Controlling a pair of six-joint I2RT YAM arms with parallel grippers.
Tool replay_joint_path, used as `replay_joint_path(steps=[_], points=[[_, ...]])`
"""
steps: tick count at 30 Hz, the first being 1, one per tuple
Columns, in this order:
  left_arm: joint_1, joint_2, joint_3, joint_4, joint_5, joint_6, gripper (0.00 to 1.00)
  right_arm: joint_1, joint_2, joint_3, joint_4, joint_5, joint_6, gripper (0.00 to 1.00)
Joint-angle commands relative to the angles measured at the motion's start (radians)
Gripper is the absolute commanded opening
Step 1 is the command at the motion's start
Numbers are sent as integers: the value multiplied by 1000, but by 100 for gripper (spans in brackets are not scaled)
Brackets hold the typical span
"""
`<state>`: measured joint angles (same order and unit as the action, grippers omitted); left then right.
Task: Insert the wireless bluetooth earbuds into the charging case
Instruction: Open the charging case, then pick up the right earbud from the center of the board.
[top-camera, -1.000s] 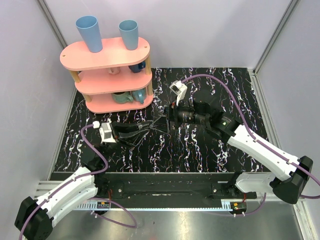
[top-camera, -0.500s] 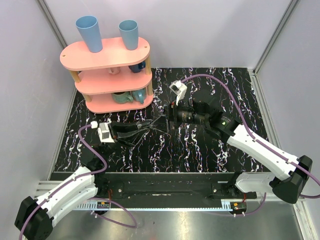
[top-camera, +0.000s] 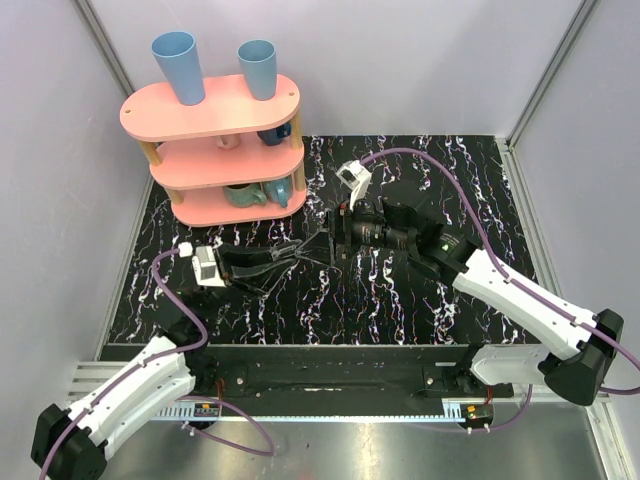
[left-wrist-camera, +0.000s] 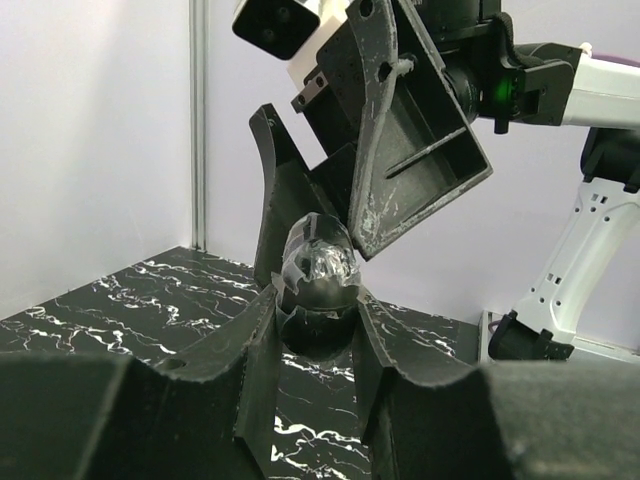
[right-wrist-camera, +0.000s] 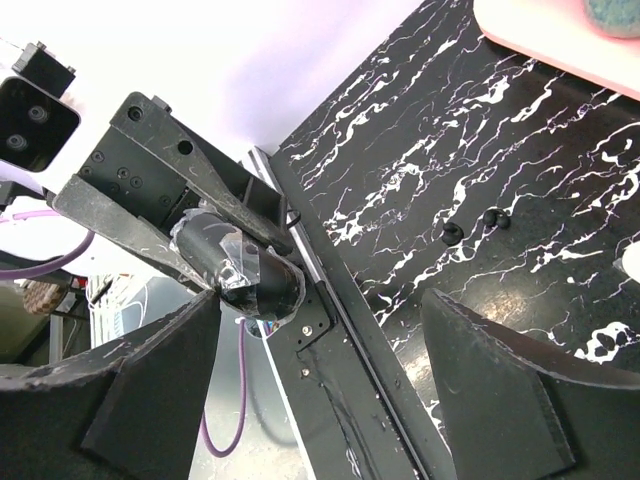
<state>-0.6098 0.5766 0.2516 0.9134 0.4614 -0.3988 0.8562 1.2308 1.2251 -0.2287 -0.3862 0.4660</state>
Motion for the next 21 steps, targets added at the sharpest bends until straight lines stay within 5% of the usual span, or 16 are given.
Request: replay_joint_path(steps=[1,13,21], points=[[-15,-53,60,4,152,14,0,-3,41,54,68,70,20,86],[-15,-158,25,-80,106,40,0,-3,61,71,91,43,33,86],[-15,-277,-17,-244,-44,126,0,-5,24,80,199,-81,29,88]])
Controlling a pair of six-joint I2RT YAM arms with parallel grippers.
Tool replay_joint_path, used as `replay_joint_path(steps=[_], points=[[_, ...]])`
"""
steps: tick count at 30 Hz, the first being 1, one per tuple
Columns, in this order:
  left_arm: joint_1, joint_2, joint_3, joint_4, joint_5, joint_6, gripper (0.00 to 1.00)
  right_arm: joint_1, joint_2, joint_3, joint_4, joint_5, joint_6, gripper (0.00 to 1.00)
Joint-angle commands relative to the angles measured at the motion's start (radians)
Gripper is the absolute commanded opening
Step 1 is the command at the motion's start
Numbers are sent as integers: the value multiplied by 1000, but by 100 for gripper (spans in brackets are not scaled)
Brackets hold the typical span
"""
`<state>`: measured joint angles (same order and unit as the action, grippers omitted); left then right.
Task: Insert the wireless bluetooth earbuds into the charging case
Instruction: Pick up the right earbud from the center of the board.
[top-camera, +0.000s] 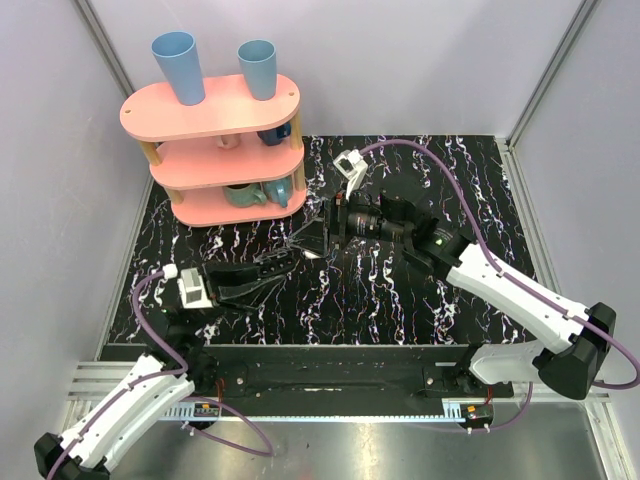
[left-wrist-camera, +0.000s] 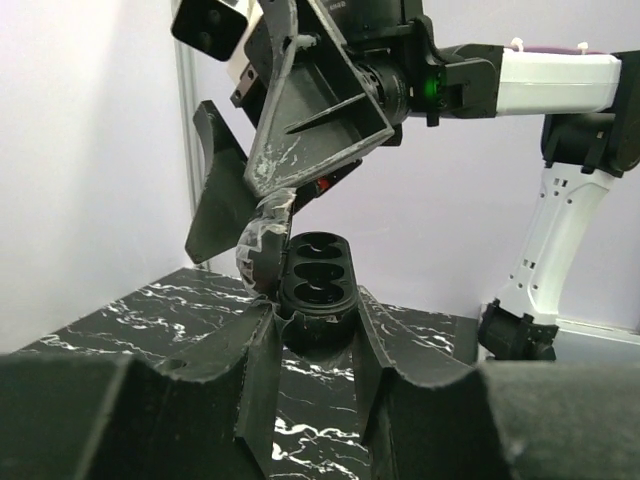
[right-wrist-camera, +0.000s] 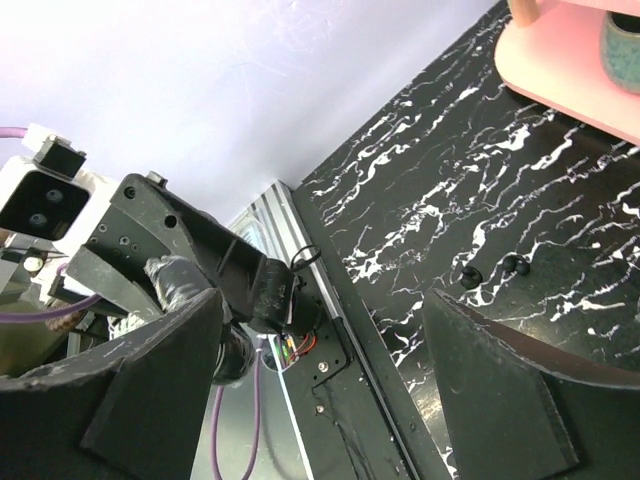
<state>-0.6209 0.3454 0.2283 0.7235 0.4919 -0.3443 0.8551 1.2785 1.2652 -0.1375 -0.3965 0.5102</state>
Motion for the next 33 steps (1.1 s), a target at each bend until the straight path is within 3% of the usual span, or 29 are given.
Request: replay_joint_path(steps=[1,7,11,15,17,22,28,33], points=[[-3,-54,8,-77,-97,79,0,-2,-36,40,114,-74,-10,88],[-3,-85,16,-168,-150,94,0,-4,-77,28,121,-9,-15,89],[-3,-155,22,-240,-199,120,0,-7,-128,-33,104,186,13,90],[-3,-230,51,-363,-259,169,0,-47,-180,-91,99,283,97,83],[-3,-268,60,-384,-271,171,0,-86,-171,-101,90,254,117,80],[-3,-325,132,-510,-283,195,0,-156,-7,-102,61,156,154,74],[-3,-342,227,-677,-263,237,0,-156,281,-47,94,-13,140,65],[-3,-414,236,-722,-308,266,0,-146,497,26,118,-91,102,57]])
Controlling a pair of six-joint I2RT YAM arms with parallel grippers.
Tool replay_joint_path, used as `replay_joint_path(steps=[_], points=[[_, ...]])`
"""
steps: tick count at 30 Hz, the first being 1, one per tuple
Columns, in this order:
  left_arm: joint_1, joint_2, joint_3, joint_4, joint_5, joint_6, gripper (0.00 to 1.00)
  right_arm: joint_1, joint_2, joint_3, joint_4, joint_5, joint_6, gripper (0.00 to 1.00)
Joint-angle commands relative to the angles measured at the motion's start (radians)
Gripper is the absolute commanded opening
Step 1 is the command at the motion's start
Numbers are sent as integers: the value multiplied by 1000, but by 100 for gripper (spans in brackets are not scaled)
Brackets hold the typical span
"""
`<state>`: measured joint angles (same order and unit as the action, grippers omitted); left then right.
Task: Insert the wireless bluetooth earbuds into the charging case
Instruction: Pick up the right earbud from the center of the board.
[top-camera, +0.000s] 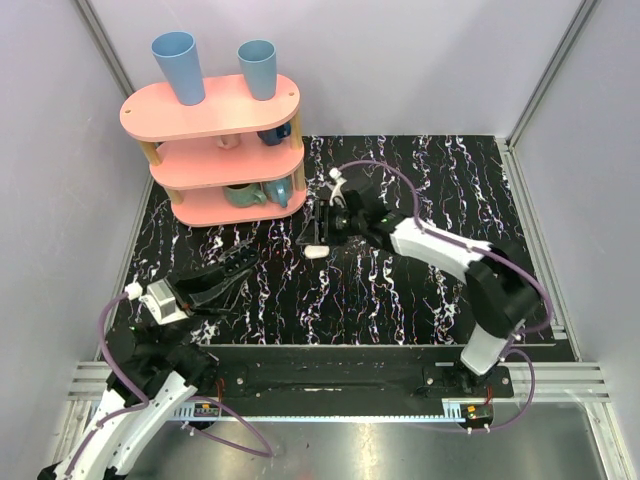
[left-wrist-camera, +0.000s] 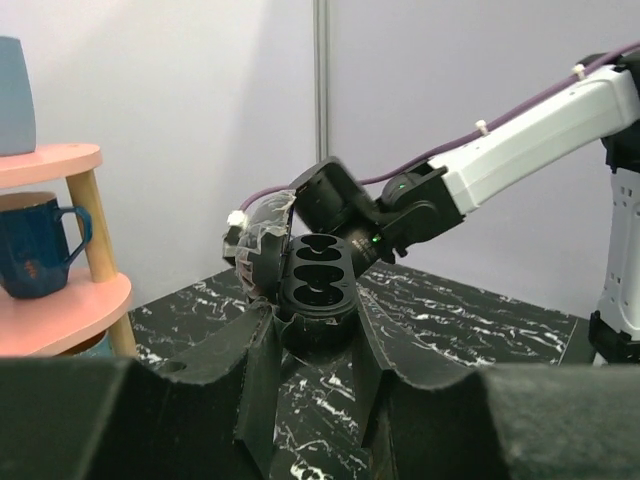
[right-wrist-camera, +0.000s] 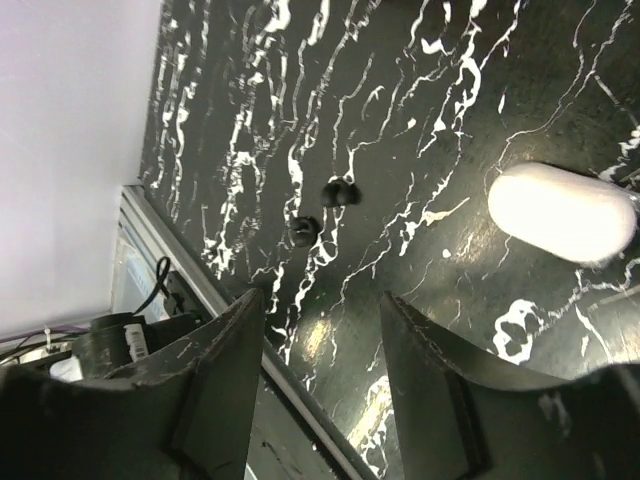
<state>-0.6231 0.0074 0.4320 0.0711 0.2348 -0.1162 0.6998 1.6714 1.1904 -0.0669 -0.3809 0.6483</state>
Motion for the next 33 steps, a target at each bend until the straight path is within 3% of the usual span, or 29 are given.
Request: replay_joint_path(steps=[1,12,33], points=[[-1,-96,28,-92,-55,38,0,13,132,116,45,-118,-38,57],[-1,-113,28,-113,-61,41,0,86,418,297,26,-79,-53,51],[-1,-107,27,-111,-64,30,0,161,602,462,-40,2,-128,45]])
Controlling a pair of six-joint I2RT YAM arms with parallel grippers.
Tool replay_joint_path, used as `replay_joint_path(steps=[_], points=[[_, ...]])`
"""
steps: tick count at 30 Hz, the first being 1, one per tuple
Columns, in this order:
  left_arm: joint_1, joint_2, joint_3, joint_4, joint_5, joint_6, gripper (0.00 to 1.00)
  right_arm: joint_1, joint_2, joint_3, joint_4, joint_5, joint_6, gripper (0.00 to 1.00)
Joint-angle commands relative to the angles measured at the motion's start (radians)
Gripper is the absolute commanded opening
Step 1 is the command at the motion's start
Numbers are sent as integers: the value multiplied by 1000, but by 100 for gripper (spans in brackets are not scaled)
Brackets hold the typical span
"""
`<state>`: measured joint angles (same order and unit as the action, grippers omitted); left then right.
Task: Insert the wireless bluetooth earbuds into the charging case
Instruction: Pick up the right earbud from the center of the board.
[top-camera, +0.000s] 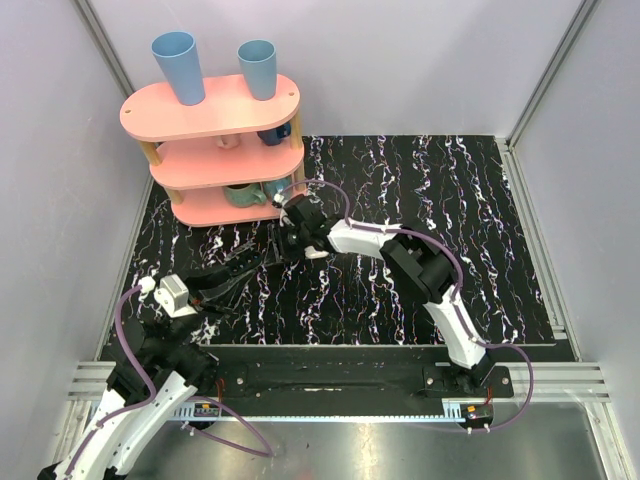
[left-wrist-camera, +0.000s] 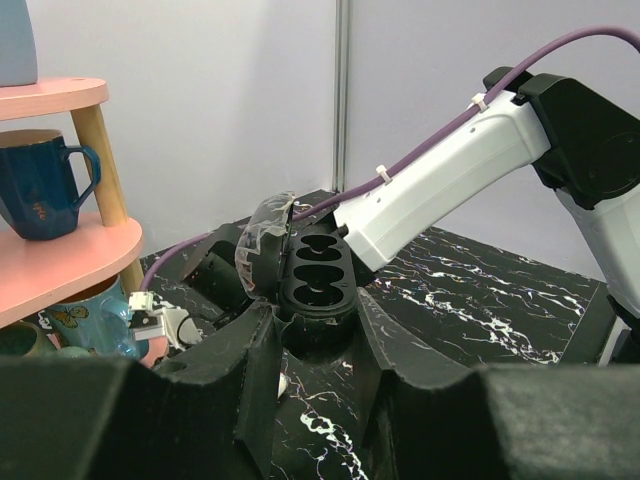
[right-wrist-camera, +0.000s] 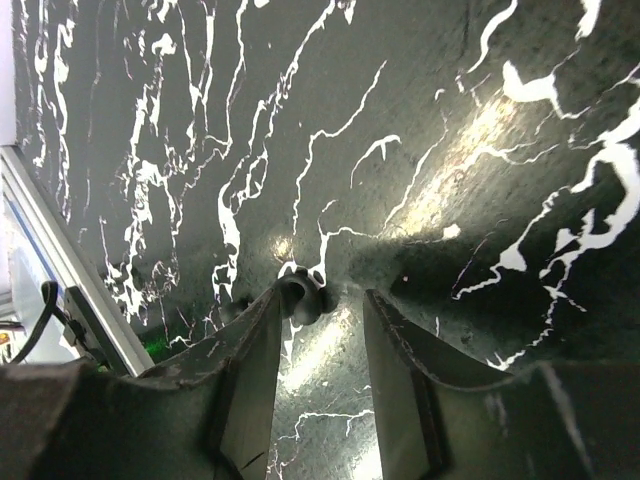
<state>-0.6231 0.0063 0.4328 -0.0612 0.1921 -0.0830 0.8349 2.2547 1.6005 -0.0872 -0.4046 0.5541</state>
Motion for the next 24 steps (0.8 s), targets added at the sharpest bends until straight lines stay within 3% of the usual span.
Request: replay_joint_path(steps=[1,24], points=[[-1,-104,27,21,-22,-3,0,32,23,59,-29,29,-36,45],[2,-49,43,-3,-14,-11,0,79,83,59,-95,84,-92,41]])
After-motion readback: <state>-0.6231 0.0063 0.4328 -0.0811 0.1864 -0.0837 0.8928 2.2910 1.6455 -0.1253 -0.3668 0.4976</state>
